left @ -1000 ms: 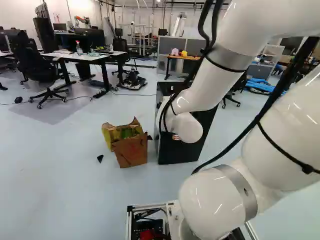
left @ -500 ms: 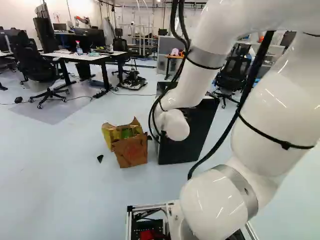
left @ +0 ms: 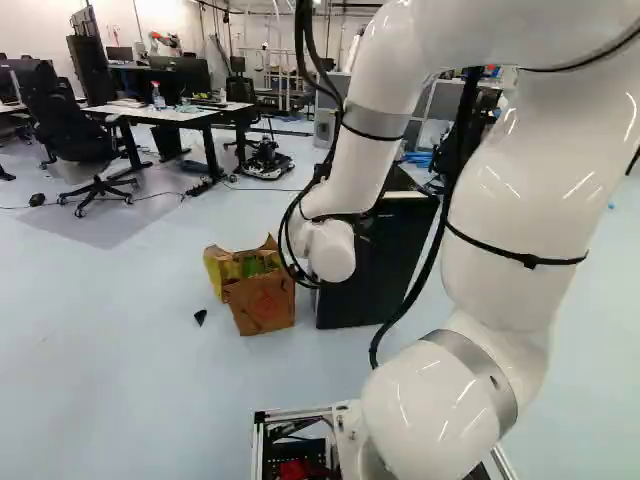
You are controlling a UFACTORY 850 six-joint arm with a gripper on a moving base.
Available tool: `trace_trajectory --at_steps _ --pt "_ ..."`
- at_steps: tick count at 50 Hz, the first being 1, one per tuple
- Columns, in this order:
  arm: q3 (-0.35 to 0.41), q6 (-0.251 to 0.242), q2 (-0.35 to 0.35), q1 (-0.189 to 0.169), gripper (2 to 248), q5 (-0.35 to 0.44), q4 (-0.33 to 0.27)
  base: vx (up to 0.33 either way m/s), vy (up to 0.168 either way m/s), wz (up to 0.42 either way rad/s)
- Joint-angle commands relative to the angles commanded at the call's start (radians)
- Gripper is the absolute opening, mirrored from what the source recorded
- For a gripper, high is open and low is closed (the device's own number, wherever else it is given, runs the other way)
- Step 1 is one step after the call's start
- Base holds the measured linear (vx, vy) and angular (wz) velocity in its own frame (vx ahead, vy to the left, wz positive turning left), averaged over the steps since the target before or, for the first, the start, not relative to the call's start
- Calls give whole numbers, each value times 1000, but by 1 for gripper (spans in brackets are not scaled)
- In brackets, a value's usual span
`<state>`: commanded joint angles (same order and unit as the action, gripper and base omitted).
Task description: Grab a drink from the fridge
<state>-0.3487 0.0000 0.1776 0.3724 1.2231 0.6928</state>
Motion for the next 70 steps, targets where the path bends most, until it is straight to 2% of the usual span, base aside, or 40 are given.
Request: trace_trajectory --at_steps 42,70 --pt "-126 0 221 109 247 127 252 0 0 0" --pt "-262 0 391 158 247 189 405 0 0 0"
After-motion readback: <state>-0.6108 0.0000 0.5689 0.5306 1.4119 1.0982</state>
